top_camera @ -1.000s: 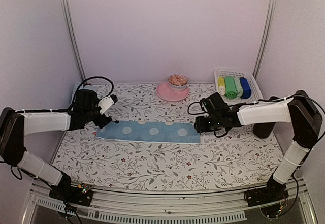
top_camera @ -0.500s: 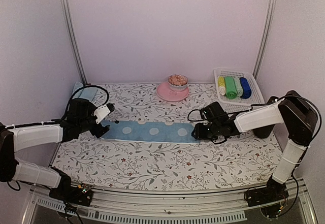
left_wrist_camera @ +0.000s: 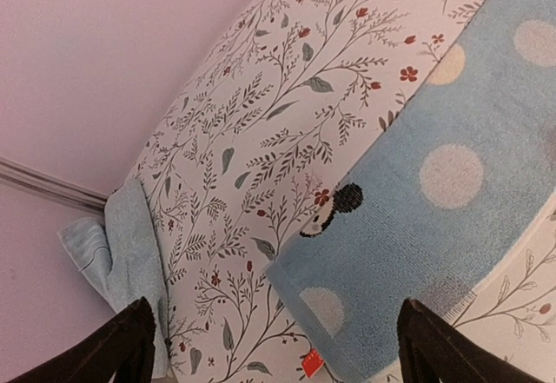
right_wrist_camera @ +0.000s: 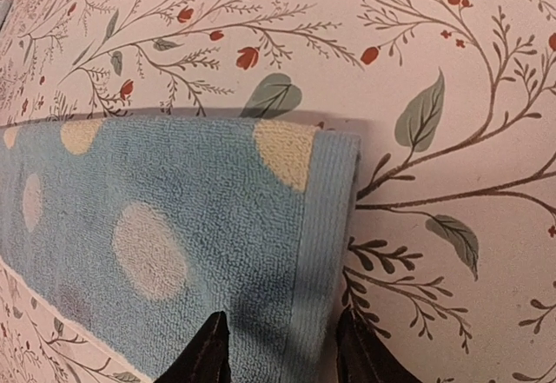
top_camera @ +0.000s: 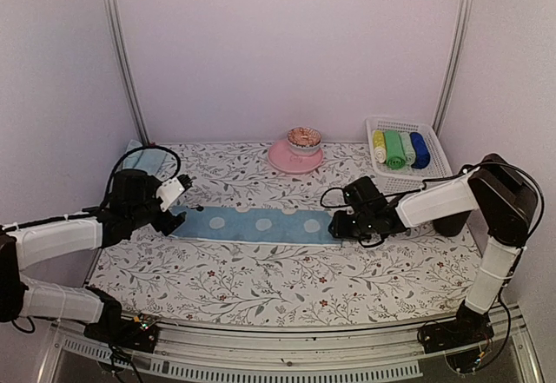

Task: Roll the towels
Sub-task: Pick up the towel from the center of the board.

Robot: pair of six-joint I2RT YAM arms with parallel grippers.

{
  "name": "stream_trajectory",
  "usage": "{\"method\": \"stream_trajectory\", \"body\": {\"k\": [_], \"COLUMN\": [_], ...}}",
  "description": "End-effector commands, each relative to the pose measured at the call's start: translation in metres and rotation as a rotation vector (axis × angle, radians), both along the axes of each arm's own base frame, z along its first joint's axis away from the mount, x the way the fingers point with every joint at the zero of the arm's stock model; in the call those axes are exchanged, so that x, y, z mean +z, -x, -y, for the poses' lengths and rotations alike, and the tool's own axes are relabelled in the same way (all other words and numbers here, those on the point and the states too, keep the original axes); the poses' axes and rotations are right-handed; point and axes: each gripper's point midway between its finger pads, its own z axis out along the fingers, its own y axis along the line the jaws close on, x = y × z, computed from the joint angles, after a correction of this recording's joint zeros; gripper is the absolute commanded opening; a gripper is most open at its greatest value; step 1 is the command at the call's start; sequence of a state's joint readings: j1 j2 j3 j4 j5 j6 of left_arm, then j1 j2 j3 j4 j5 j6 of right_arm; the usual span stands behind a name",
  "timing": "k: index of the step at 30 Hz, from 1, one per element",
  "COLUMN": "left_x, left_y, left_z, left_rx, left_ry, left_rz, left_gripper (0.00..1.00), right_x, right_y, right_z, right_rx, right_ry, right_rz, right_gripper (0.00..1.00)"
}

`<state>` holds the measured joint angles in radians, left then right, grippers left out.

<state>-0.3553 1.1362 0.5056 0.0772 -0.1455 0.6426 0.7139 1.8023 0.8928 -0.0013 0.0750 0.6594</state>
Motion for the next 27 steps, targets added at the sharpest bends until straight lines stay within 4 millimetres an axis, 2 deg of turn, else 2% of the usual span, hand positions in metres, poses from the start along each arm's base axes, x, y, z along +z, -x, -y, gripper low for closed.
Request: {"method": "stream_trajectory", "body": {"k": [1, 3, 6, 10, 14, 16, 21, 23, 27], "left_x": [0.004, 0.007, 0.010, 0.012, 0.014, 0.014, 0.014, 0.014, 0.013], "left_y": [0.003, 0.003, 0.003, 0.004, 0.005, 0.006, 0.006, 0.007, 0.007], "left_z": [0.000, 0.000, -0.001, 0.000, -0.001, -0.001, -0.001, -0.001, -0.001], "left_rx": [0.003, 0.003, 0.003, 0.000, 0.001, -0.001, 0.001, 0.000, 0.000], "left_ry": [0.019, 0.021, 0.024, 0.028, 0.031, 0.030, 0.032, 0.034, 0.033], "left_rz": [0.020, 0.027, 0.036, 0.044, 0.051, 0.053, 0.052, 0.053, 0.049], "left_gripper": [0.97, 0.97, 0.97, 0.97, 0.97, 0.97, 0.97, 0.97, 0.97], "right_x": [-0.026, -0.030, -0.033, -0.035, -0.027, -0.017, 0.019, 0.031, 0.047], "right_y": [0.005, 0.006, 0.007, 0.005, -0.001, -0.007, -0.022, -0.027, -0.032], "right_z": [-0.004, -0.005, -0.007, 0.000, 0.015, 0.029, 0.075, 0.097, 0.128], "right_rx": [0.004, 0.002, 0.002, -0.017, -0.054, -0.079, -0.161, -0.193, -0.219], "right_ry": [0.042, 0.049, 0.055, 0.089, 0.116, 0.116, 0.109, 0.109, 0.099], "right_rz": [-0.050, -0.056, -0.061, -0.058, -0.033, -0.018, 0.051, 0.073, 0.098], "right_gripper": [0.42, 0.39, 0.28, 0.03, 0.02, 0.02, 0.02, 0.02, 0.02]}}
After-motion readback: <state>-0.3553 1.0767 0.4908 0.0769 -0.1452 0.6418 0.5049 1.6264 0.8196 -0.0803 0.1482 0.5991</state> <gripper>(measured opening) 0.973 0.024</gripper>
